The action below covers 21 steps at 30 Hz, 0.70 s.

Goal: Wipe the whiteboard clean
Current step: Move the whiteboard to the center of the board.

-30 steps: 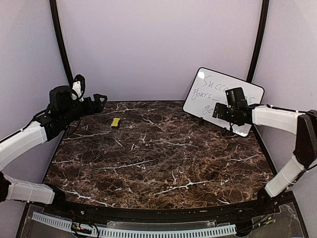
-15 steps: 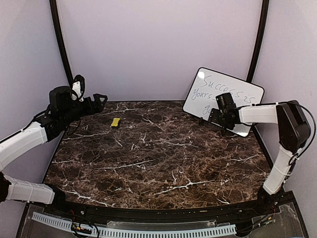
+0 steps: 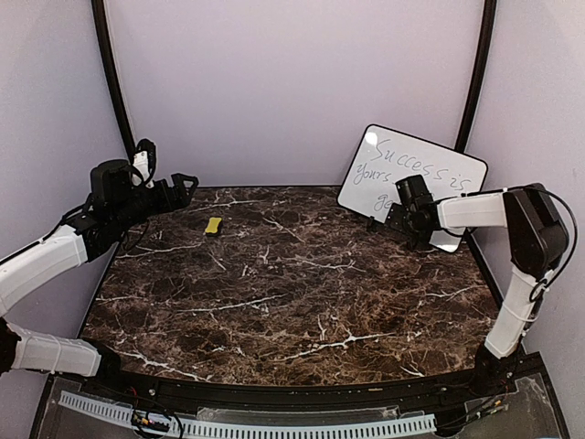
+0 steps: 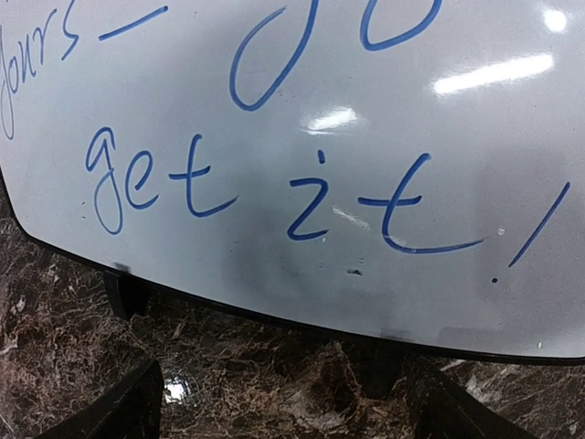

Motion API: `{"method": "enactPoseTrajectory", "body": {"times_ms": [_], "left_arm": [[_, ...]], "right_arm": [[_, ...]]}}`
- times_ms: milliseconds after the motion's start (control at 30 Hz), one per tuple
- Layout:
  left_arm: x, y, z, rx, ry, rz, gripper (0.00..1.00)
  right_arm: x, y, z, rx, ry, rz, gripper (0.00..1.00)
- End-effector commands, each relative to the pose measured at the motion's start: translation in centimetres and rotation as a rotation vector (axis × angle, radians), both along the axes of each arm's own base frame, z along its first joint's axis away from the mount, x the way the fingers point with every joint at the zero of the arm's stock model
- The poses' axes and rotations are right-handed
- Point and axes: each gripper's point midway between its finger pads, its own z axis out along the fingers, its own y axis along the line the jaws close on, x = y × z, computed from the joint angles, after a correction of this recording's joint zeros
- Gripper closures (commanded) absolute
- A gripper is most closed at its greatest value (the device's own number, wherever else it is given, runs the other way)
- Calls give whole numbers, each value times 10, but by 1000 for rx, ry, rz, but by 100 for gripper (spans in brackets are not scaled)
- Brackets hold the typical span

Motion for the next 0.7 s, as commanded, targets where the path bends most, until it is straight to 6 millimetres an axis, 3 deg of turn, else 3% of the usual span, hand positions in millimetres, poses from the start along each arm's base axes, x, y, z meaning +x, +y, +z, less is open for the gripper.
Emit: {"method": "enactPoseTrajectory", "body": {"times_ms": [0,433,667], "left_arm": [[-2,1,9,-26,-30,-6,1],[-2,3,9,-34,-30,-5,1],[-2,4,10,-37,-30,-1,1]], "right_arm": [[-4,-6,-7,-16,2,-43,11],[-3,-17,-33,-67,43,-86,15],[-2,-23,-44,-73,52,-109,24]]}}
